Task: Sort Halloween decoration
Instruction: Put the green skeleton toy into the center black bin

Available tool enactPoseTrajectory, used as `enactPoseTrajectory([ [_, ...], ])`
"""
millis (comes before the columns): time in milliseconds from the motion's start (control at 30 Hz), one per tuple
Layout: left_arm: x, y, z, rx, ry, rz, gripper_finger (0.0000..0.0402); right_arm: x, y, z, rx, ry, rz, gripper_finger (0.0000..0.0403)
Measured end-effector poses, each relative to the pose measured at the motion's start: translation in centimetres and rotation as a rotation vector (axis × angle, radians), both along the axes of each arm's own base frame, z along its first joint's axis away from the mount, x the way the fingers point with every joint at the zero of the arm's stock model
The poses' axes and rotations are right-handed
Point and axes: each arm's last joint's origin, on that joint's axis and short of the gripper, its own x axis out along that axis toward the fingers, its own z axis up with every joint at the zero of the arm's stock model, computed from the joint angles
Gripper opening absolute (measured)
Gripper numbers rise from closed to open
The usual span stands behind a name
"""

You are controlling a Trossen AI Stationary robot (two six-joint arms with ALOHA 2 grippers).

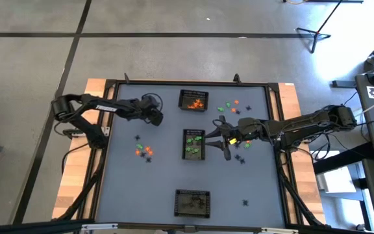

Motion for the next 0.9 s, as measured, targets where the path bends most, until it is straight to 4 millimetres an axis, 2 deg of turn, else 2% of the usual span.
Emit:
enactPoseTrajectory([
  [167, 0.2, 0.2, -0.7, 0.007, 0.027, -0.006, 0.0134, 0.0, 0.0, 0.0, -0.001, 0.001, 0.0, 0.0133],
  [267, 0.2, 0.1, -0.6, 0.015, 0.023, -0.012, 0.01, 0.0, 0.0, 0.0, -0.003, 0.004, 0.0, 0.0133],
  [433, 0.3, -0.3, 0.2, 0.044, 0.009, -0.048, 0.0017, 0.0, 0.0, -0.1, -0.003, 0.006, 0.0, 0.0133],
  [533, 0.4, -0.8, 1.1, 0.065, -0.014, -0.086, 0.0012, 0.0, 0.0, -0.1, -0.004, 0.014, 0.0, 0.0133],
  [667, 1.4, -2.0, 3.2, 0.114, -0.158, -0.16, 0.0006, 0.0, 0.0, -0.1, -0.004, 0.014, 0.0, 0.0133],
  [733, 2.5, -3.0, 4.5, 0.149, -0.287, -0.249, 0.0006, 0.0, 0.0, -0.1, -0.004, 0.015, -0.001, 0.0133],
  [900, 5.5, -6.9, 7.5, 0.252, -0.634, -0.444, 0.0006, 0.0, -0.1, -0.1, -0.009, 0.013, -0.016, 0.0133],
])
